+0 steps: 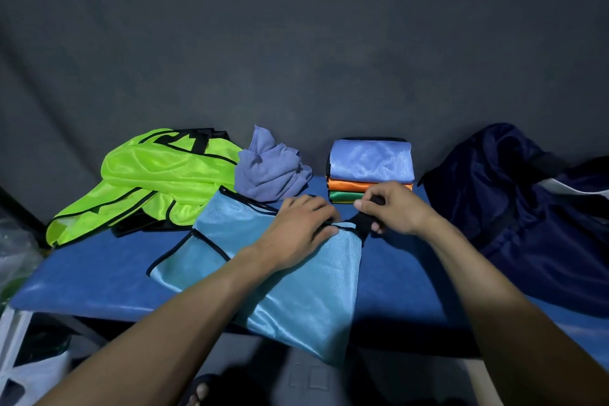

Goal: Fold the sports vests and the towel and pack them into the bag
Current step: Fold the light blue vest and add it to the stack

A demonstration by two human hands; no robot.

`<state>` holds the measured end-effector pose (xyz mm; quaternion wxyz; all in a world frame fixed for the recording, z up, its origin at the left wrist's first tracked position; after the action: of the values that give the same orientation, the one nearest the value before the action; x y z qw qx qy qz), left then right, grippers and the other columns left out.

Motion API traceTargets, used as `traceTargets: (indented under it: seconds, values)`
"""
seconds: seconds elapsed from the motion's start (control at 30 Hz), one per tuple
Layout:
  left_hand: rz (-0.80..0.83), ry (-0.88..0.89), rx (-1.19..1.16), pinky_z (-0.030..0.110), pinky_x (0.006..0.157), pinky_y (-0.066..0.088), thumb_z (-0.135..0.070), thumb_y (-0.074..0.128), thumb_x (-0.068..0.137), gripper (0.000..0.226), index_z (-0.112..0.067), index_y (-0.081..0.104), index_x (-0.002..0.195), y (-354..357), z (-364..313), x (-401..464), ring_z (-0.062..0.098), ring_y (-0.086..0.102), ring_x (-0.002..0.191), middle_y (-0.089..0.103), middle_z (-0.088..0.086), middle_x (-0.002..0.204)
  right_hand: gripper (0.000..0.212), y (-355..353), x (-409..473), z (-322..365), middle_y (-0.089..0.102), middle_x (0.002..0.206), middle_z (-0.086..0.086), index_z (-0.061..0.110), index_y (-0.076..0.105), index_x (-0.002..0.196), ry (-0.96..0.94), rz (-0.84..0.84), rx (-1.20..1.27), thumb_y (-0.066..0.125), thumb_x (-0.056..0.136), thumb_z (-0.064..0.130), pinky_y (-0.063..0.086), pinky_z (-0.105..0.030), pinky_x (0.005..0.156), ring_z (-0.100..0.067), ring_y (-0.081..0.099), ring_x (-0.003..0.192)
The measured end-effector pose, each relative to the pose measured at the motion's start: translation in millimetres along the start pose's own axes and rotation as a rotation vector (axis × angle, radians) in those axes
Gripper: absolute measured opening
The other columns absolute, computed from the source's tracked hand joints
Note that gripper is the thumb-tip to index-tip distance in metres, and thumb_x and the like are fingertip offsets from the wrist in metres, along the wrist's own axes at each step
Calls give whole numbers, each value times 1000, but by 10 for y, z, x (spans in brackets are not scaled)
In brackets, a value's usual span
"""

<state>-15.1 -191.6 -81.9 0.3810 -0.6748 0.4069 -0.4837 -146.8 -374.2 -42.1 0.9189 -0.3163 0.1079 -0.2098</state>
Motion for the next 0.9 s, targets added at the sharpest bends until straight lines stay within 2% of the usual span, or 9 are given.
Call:
traceTargets:
  seconds: [0.1,0.23,0.3,0.4,0.5,0.57,0.63,0.8,0.9]
  values:
    - [72,-82,-134,35,82,29,-39,41,106,21,-29,59,98,30,-6,101,11,42,89,51,-13,94,31,-56,18,-18,65,61,-4,14,60,76,51,-22,-225,67,98,35,45,-27,56,-16,59,54]
    - [102,-145,72,36,83,28,-45,39,106,27,-29,61,103,123,22,162,16,42,93,43,-13,97,31,64,4,9,64,80,-3,14,58,79,70,-131,-598,65,97,38,43,-34,63,-25,60,77]
    - [71,-163,16,35,83,29,-49,44,104,27,-29,63,101,95,36,172,17,46,97,50,-12,99,30,189,-33,57,63,89,-6,12,54,87,38,-202,-755,62,99,38,43,-35,66,-30,61,83]
    - [-4,-144,-104,36,81,36,-51,48,99,25,-30,63,97,-64,130,105,16,51,96,57,-11,100,27,244,-82,108,60,108,-6,16,54,106,-32,-269,-840,57,101,42,43,-36,67,-34,63,92]
    - [-68,-166,-154,34,73,45,-44,56,97,19,-28,63,90,-326,220,-104,15,55,85,61,-11,90,34,215,-187,160,55,120,-3,18,54,120,-87,-305,-870,53,101,46,44,-36,64,-34,64,88]
    - [-67,-285,-149,33,65,44,-41,60,97,23,-25,60,81,-501,331,-282,16,58,74,64,-8,79,32,204,-304,224,54,115,0,18,53,115,-141,-349,-846,54,100,47,43,-36,62,-32,62,81]
    - [-43,-441,-98,35,65,48,-47,61,93,26,-28,60,76,-687,503,-511,18,62,73,67,-8,77,30,221,-434,262,58,98,3,17,52,96,-134,-374,-724,57,99,46,44,-36,62,-26,57,75]
    - [-58,-856,78,39,78,54,-43,64,95,16,-27,64,93,-972,988,-1154,30,66,93,73,5,101,52,357,-764,179,63,53,-7,14,44,62,255,-46,-350,60,95,51,61,-41,61,-29,72,60]
    - [27,-898,8,36,76,49,-45,62,97,32,-13,69,103,-882,1057,-1293,30,64,91,73,12,106,52,470,-906,118,60,52,-8,15,42,61,357,-36,-109,67,92,49,56,-32,49,-25,71,52]
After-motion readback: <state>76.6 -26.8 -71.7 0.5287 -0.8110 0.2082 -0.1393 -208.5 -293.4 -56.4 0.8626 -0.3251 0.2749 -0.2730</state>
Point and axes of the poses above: each hand's wrist, its own x-axis towards the middle knuckle, its own y-axis out of the palm, z = x × y, the point moved 1 cm from there along x, towards the middle knuckle
